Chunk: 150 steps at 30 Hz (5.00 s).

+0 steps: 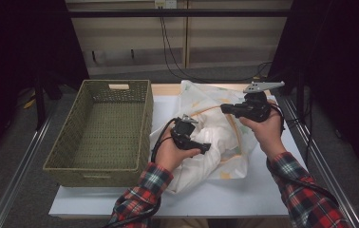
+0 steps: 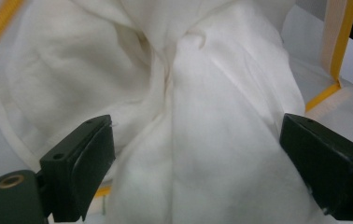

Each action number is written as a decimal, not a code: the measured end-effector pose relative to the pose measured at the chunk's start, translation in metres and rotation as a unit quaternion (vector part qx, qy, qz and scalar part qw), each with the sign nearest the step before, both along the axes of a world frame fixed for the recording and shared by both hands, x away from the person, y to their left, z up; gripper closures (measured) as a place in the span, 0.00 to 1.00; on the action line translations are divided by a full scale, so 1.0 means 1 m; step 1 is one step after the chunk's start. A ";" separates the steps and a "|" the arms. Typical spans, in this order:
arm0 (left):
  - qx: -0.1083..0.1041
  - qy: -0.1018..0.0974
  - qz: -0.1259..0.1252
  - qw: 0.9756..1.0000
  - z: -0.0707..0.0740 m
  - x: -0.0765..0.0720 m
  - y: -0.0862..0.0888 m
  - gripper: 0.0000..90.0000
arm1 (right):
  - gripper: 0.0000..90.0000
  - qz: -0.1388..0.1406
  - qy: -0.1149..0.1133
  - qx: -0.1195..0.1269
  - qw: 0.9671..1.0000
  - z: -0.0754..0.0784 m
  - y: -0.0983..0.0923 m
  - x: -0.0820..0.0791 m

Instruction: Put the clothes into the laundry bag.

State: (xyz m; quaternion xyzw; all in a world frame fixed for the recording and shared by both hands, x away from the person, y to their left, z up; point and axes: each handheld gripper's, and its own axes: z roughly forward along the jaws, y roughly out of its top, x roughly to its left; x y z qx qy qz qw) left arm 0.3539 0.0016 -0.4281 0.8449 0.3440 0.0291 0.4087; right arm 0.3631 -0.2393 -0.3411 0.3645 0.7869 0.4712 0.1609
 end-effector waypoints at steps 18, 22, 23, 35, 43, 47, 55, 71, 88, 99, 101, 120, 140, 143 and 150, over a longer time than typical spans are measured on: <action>0.017 0.046 -0.018 0.999 -0.025 -0.006 -0.005 0.59 | 0.99 0.002 0.001 0.004 1.000 0.000 -0.004 -0.002; 0.012 0.046 -0.015 0.999 -0.024 -0.008 -0.004 0.66 | 0.99 0.003 0.002 0.003 1.000 0.000 -0.002 -0.002; 0.014 0.044 -0.018 0.999 -0.023 -0.008 -0.004 0.67 | 0.99 0.003 0.002 0.004 1.000 0.000 -0.001 -0.001; 0.016 0.026 -0.019 0.999 -0.008 -0.010 -0.009 0.71 | 0.99 0.018 -0.001 0.009 1.000 0.001 0.004 -0.001; 0.016 0.005 -0.021 1.000 0.002 -0.008 -0.016 0.72 | 0.99 0.022 -0.003 0.009 1.000 0.003 0.005 -0.002; 0.012 -0.005 -0.026 1.000 0.006 -0.006 -0.021 0.73 | 0.99 0.019 -0.002 0.010 1.000 0.003 0.003 -0.002; 0.000 -0.015 -0.025 1.000 0.014 -0.001 -0.036 0.73 | 0.99 0.023 -0.001 0.014 1.000 0.003 0.002 -0.002; -0.019 -0.043 -0.017 0.999 0.010 0.001 -0.038 0.25 | 0.99 0.021 0.003 0.006 1.000 -0.001 -0.004 -0.003; 0.012 -0.002 -0.011 1.000 -0.013 -0.020 -0.008 0.18 | 0.99 0.008 0.007 -0.001 1.000 -0.003 -0.001 -0.006; 0.009 0.022 -0.028 0.999 -0.022 -0.020 -0.008 0.70 | 0.99 0.011 0.008 0.002 1.000 -0.003 -0.001 -0.008; 0.015 0.017 -0.032 0.999 -0.017 -0.019 -0.008 0.72 | 0.99 0.011 0.007 0.002 1.000 -0.003 0.000 -0.008; 0.010 -0.032 -0.029 0.999 0.011 -0.007 -0.026 0.75 | 0.99 0.020 0.007 0.012 1.000 -0.002 0.001 -0.008; -0.028 -0.037 -0.008 0.999 -0.007 0.004 -0.040 0.52 | 0.99 0.012 0.010 0.010 1.000 -0.007 -0.008 -0.013; -0.031 -0.042 -0.005 0.999 -0.004 0.003 -0.038 0.37 | 0.99 0.010 0.011 0.006 1.000 -0.008 -0.008 -0.013; -0.019 -0.055 -0.009 0.998 -0.001 -0.004 -0.032 0.22 | 0.99 0.002 0.013 0.005 1.000 -0.009 -0.012 -0.015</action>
